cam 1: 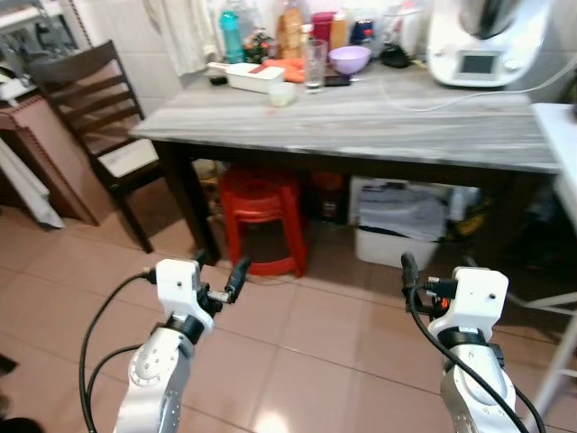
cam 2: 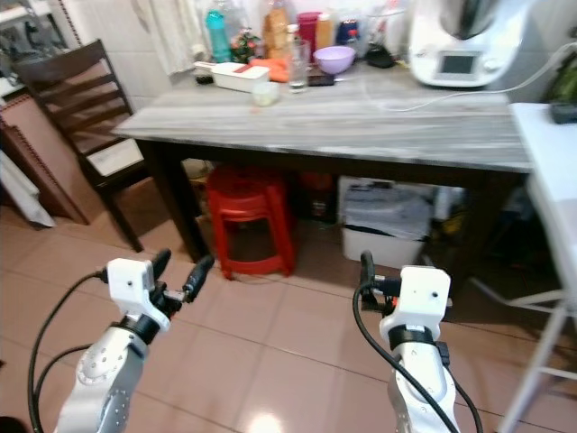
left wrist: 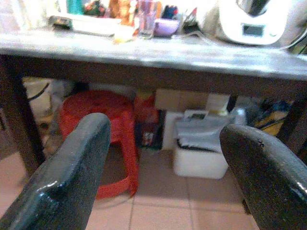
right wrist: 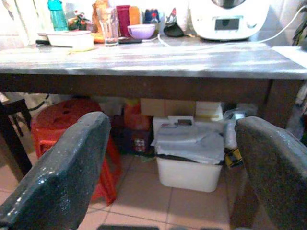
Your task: Setting the table
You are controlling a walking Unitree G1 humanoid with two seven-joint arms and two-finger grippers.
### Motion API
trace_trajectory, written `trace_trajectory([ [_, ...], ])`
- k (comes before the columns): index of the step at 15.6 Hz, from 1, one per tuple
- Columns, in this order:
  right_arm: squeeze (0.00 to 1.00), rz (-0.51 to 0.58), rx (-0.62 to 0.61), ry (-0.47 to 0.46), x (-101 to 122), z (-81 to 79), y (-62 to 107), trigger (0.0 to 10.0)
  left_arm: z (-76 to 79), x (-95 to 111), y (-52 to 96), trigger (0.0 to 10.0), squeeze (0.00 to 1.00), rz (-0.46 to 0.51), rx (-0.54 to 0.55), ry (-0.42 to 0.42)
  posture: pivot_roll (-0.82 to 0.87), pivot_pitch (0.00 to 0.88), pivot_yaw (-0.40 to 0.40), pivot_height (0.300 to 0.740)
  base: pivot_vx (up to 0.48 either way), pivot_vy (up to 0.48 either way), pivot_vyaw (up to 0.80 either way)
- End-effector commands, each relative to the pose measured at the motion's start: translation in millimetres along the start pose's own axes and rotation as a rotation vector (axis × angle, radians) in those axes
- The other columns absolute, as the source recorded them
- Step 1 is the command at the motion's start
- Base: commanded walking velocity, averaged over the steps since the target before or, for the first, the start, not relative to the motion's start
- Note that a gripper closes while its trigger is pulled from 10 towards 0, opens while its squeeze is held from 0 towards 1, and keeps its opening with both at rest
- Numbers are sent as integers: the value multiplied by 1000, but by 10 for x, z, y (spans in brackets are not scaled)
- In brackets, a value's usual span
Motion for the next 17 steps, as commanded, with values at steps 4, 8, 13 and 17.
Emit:
trace_trajectory([
  [4,0,16,10,-10,58,-67,-19,10000,-129,-16,53,10000,0,-21,18,-11,-69,18,100,740,0,-318,0],
  [8,0,22,12,-13,76,-80,-18,10000,-83,-5,30,10000,0,-18,7,-2,-72,15,98,740,0,-343,-316],
  [13,0,23,12,-8,92,-67,-13,10000,-70,-9,28,10000,0,-19,3,3,-77,17,96,740,0,-438,-188],
  [17,0,24,15,-2,98,-68,-14,10000,-50,-14,26,10000,0,-20,-4,6,-79,16,92,740,0,-436,0],
])
Point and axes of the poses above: a point about 5 cm out from each wrist's last joint towards the gripper, its own y axis pointing back from the gripper into the wrist, its own x axis along the axis of the wrist's last joint, z = x × y, the point moved 5 cm from there along -y, pointing out of the wrist towards the gripper, and after that the axes turned 12 degrees about -y, right-handed, at the moved point
